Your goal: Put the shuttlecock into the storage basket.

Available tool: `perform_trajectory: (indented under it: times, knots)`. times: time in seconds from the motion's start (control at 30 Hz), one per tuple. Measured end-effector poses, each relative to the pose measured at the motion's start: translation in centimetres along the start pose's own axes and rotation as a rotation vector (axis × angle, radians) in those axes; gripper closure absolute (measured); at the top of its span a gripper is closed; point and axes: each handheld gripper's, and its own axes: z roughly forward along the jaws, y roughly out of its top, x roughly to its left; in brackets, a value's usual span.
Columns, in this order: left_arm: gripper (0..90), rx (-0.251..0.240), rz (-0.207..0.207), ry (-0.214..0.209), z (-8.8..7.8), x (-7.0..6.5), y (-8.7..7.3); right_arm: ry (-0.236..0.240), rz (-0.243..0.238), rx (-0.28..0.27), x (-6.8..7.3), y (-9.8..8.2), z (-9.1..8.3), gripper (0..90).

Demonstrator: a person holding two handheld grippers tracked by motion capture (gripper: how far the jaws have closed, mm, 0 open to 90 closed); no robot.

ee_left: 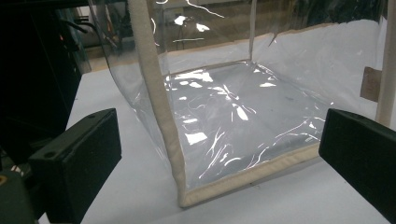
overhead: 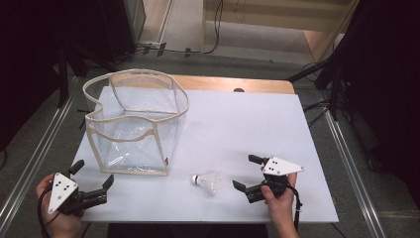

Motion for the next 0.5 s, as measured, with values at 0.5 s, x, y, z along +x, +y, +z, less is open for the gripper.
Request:
perform_trajectory:
  times: [0.5]
  knots:
    - [0.0, -0.001, 0.000, -0.001, 0.0, 0.0, 0.0, 0.074, -0.029, 0.081, 0.8, 0.6, 2.7, 0.0]
